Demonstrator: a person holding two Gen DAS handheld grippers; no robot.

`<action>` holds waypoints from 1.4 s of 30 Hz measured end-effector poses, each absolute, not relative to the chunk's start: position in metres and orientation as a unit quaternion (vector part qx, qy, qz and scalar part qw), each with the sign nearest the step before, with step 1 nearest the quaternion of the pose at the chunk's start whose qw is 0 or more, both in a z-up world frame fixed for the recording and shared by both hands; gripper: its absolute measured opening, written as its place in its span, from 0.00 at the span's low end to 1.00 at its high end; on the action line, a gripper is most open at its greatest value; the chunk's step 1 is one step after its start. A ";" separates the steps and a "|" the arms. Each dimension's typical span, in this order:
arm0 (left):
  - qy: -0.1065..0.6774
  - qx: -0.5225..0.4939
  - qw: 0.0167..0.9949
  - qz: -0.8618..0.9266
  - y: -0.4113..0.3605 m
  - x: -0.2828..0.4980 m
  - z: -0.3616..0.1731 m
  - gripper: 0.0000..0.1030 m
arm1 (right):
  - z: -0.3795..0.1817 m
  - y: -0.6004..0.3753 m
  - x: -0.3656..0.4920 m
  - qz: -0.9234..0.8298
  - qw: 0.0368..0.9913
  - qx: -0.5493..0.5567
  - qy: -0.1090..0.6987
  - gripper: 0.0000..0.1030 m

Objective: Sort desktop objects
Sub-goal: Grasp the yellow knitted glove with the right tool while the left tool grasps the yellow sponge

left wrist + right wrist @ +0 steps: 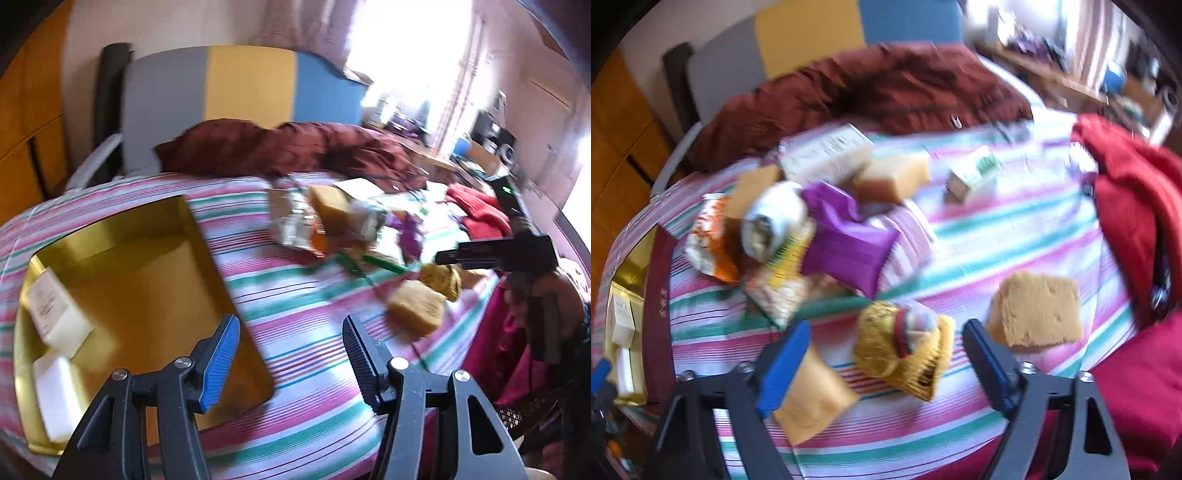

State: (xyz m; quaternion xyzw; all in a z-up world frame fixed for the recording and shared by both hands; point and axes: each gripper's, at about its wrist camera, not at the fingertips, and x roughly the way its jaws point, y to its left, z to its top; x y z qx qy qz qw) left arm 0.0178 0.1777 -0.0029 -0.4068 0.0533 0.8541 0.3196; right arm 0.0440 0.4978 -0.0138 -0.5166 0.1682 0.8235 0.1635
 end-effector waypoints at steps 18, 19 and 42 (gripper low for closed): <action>0.132 -0.431 0.468 0.760 0.302 0.035 -0.041 0.70 | -0.048 0.509 0.034 0.785 0.149 -0.568 0.197 0.55; 0.133 -0.431 0.475 0.755 0.307 0.035 -0.043 0.70 | -0.048 0.508 0.033 0.786 0.148 -0.569 0.192 0.52; 0.167 -0.443 0.523 0.708 0.348 0.026 -0.084 0.66 | -0.048 0.515 0.032 0.791 0.140 -0.566 0.187 0.49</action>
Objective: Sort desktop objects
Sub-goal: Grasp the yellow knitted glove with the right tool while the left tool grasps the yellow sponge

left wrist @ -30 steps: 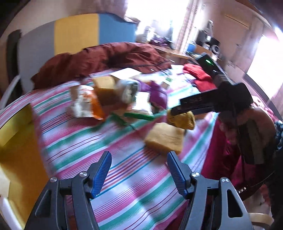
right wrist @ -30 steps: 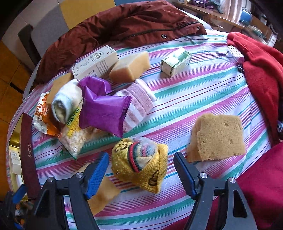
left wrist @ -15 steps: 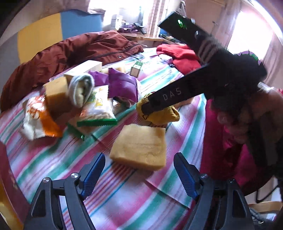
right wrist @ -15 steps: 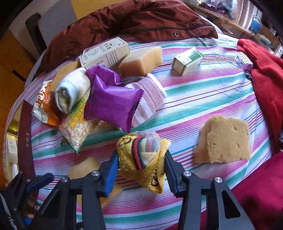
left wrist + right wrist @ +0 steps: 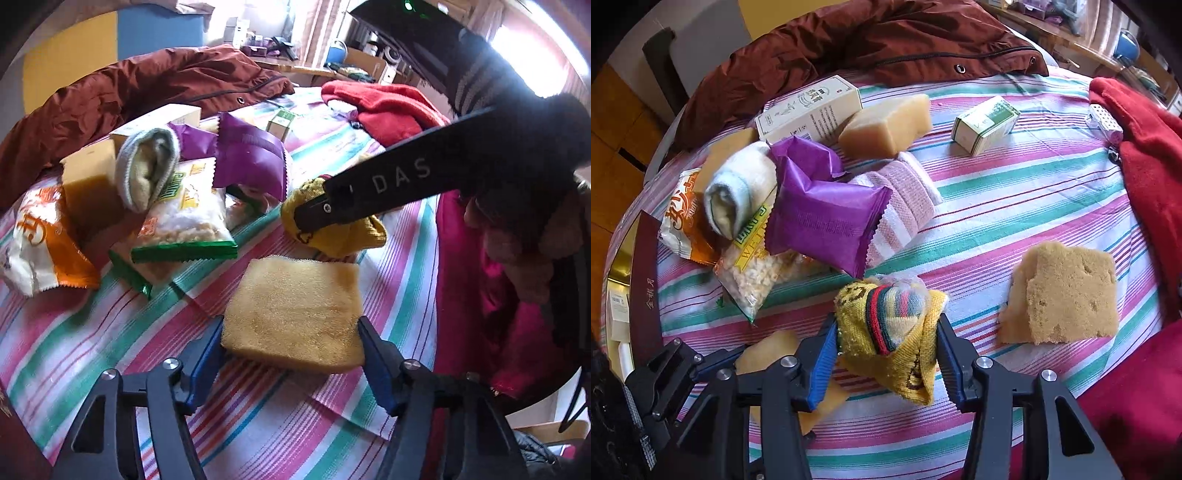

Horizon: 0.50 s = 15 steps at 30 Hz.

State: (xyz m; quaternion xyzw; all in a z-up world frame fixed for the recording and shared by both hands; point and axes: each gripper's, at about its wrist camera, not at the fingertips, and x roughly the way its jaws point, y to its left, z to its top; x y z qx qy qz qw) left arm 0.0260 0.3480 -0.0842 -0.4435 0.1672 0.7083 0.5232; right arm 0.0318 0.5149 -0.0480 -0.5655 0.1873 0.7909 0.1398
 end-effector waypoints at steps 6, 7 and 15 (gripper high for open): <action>0.128 -0.436 0.512 0.729 0.320 0.032 -0.070 0.65 | -0.045 0.509 0.031 0.799 0.136 -0.562 0.163 0.47; 0.121 -0.434 0.510 0.733 0.314 0.035 -0.066 0.65 | -0.044 0.509 0.031 0.801 0.137 -0.560 0.162 0.47; 0.066 -0.412 0.468 0.779 0.254 0.033 -0.023 0.65 | -0.015 0.508 0.047 0.841 0.155 -0.487 0.177 0.47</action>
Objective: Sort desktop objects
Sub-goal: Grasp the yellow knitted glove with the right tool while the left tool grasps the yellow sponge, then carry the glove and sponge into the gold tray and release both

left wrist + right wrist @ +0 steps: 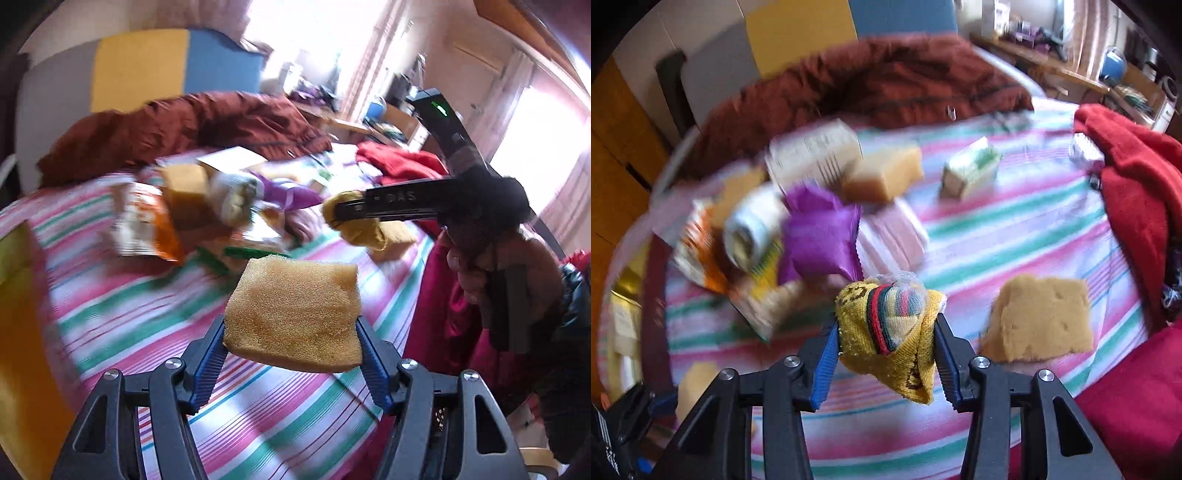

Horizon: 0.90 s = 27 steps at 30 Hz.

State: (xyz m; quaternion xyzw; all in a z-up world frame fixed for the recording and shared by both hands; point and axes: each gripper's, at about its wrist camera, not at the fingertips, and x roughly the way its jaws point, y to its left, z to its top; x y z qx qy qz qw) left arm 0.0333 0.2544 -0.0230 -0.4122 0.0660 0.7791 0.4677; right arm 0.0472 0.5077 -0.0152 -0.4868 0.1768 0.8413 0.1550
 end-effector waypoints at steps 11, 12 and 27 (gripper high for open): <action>-0.008 -0.401 0.306 0.863 0.106 0.003 -0.006 0.65 | 0.031 0.484 0.048 0.907 0.121 -0.380 0.138 0.47; -0.013 -0.405 0.290 0.867 0.092 0.001 -0.007 0.65 | 0.033 0.478 0.049 0.908 0.116 -0.379 0.133 0.47; -0.061 -0.418 0.095 0.902 -0.050 -0.016 -0.030 0.68 | 0.052 0.304 0.022 0.913 -0.104 -0.388 0.068 0.47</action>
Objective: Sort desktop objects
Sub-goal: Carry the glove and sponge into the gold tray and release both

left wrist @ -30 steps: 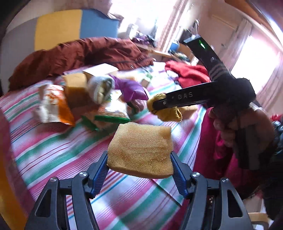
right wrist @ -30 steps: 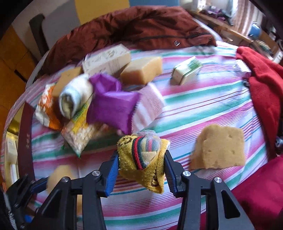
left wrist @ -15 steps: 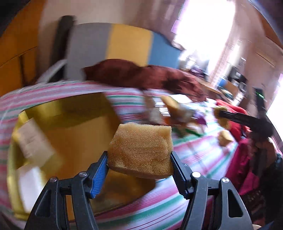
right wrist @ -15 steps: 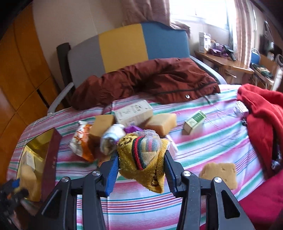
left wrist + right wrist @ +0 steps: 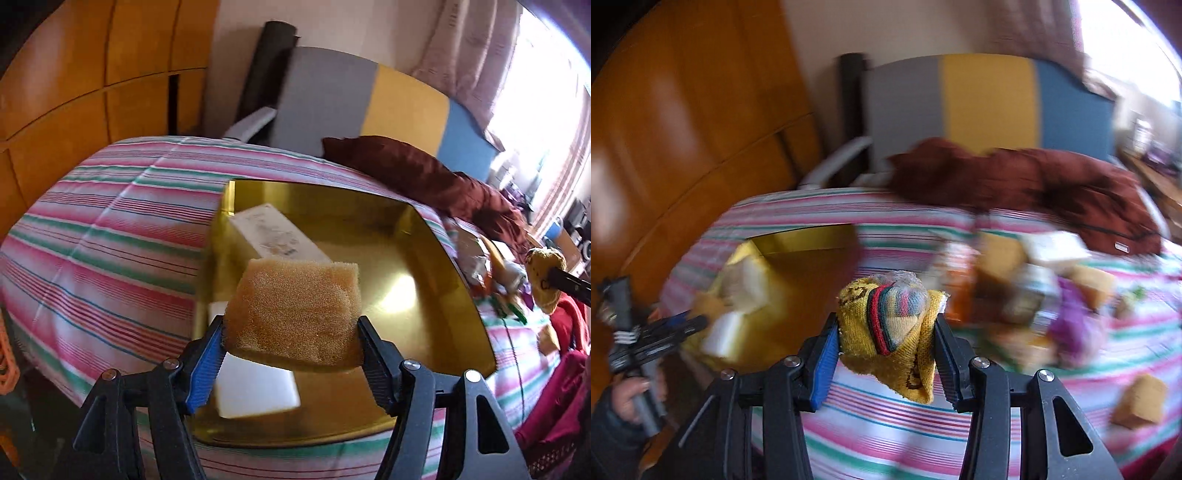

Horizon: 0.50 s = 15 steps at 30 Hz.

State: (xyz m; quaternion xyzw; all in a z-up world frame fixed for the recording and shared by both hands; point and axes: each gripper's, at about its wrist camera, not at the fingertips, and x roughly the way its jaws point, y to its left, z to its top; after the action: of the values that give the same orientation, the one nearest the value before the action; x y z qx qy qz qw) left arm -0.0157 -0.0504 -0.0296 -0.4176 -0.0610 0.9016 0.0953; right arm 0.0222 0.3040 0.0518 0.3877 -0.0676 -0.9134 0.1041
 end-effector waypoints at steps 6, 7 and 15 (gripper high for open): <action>-0.085 -0.437 0.070 0.893 -0.063 -0.022 -0.040 0.73 | 0.031 0.210 -0.008 -0.883 0.205 0.414 -0.079 0.51; -0.092 -0.438 0.068 0.892 -0.066 -0.023 -0.040 0.74 | 0.023 0.197 -0.013 -0.875 0.220 0.422 -0.087 0.52; -0.116 -0.426 0.061 0.895 -0.079 -0.020 -0.036 0.80 | -0.032 0.145 -0.029 -0.820 0.284 0.478 -0.134 0.74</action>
State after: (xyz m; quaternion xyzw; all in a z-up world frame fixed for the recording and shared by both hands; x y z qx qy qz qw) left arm -0.0198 -0.0786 -0.0357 -0.4258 -0.1164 0.8953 0.0607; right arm -0.0288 0.1445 -0.0319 0.4783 -0.1341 -0.8200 0.2842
